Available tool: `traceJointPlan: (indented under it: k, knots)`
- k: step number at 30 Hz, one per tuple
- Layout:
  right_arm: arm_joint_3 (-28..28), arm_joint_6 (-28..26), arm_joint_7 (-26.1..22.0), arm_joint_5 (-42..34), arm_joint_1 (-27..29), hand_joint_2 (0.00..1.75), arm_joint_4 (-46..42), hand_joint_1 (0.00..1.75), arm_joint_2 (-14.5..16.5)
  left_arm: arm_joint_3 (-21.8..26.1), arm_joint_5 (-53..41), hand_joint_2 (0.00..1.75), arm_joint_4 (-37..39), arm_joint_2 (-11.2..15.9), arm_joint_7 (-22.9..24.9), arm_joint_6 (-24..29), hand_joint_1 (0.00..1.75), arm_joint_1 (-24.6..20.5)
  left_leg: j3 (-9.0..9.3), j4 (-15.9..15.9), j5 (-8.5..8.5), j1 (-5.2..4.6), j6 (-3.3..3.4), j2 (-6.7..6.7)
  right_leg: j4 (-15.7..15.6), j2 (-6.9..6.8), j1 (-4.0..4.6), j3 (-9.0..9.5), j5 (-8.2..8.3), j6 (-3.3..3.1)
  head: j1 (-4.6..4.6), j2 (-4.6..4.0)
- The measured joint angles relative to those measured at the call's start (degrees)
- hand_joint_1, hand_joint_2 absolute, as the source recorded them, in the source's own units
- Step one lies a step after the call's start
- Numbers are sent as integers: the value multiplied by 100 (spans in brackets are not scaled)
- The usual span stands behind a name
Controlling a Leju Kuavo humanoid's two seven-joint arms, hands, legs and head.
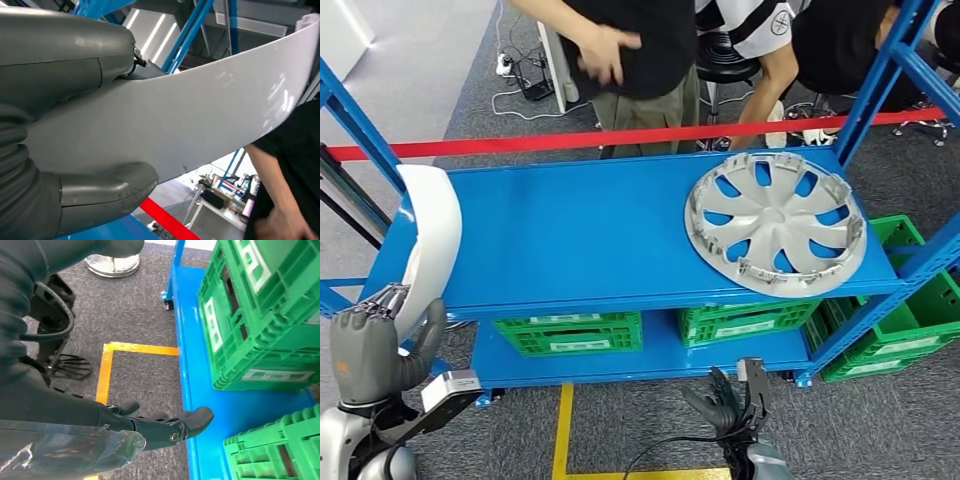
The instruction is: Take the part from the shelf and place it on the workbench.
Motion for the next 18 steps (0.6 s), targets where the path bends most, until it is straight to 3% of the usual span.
traceJointPlan:
  k: [2,3,4,6,8,10,12,14,16,17,18]
  knots:
    - [-4,13,-47,-18,21,175,-1,0,-7,-1,27,175,-1,-5,22,35,175,21,-235,739,-392,-18,12,0,1,-19,31,-107,75,-36,1,0]
    - [-8,40,-81,-44,37,175,-1,0,-14,-2,41,175,-1,-11,38,64,175,38,-243,899,-425,-27,28,0,1,-27,46,-160,116,-40,2,0]
    - [-14,94,-125,-75,53,175,-1,0,-23,-3,58,175,0,-21,57,98,175,53,-140,843,-346,-36,51,0,2,-31,58,-210,157,-38,4,0]
    - [-26,245,-244,-98,69,175,-12,0,-37,-11,99,175,2,-47,108,177,175,69,350,203,-76,-56,109,1,4,-32,70,-296,240,-20,4,0]
    - [-22,265,-367,17,73,175,-41,0,-42,-34,126,175,5,-79,168,259,175,65,819,-510,4,-82,152,-3,5,-31,89,-357,320,27,9,0]
    - [-9,131,-419,161,82,175,-61,0,-43,-71,146,175,19,-108,231,327,175,59,929,-757,-11,-109,189,-11,-31,-32,99,-381,415,96,11,0]
    - [-3,62,-437,193,110,175,-60,0,-51,-102,264,175,38,-136,272,357,175,57,860,-779,78,-105,261,-4,-58,-34,85,-406,453,172,8,0]
    - [-4,58,-450,192,141,175,-60,0,-64,-114,445,175,53,-157,276,360,175,59,772,-804,191,-88,337,10,216,-49,75,-515,136,231,36,0]
    - [-4,-13,-451,246,153,175,-60,0,-72,-113,555,175,69,-163,264,363,175,68,655,-799,294,-92,374,18,937,-63,72,-709,-423,267,62,0]
    - [-4,-66,-448,280,154,175,-60,0,-75,-112,582,175,81,-164,255,361,175,72,588,-796,348,-99,378,19,1296,-65,72,-777,-602,276,63,0]
    - [-4,-111,-441,304,155,175,-60,0,-77,-111,602,175,99,-166,245,358,175,74,520,-792,401,-105,379,20,1516,-66,72,-774,-663,276,63,0]
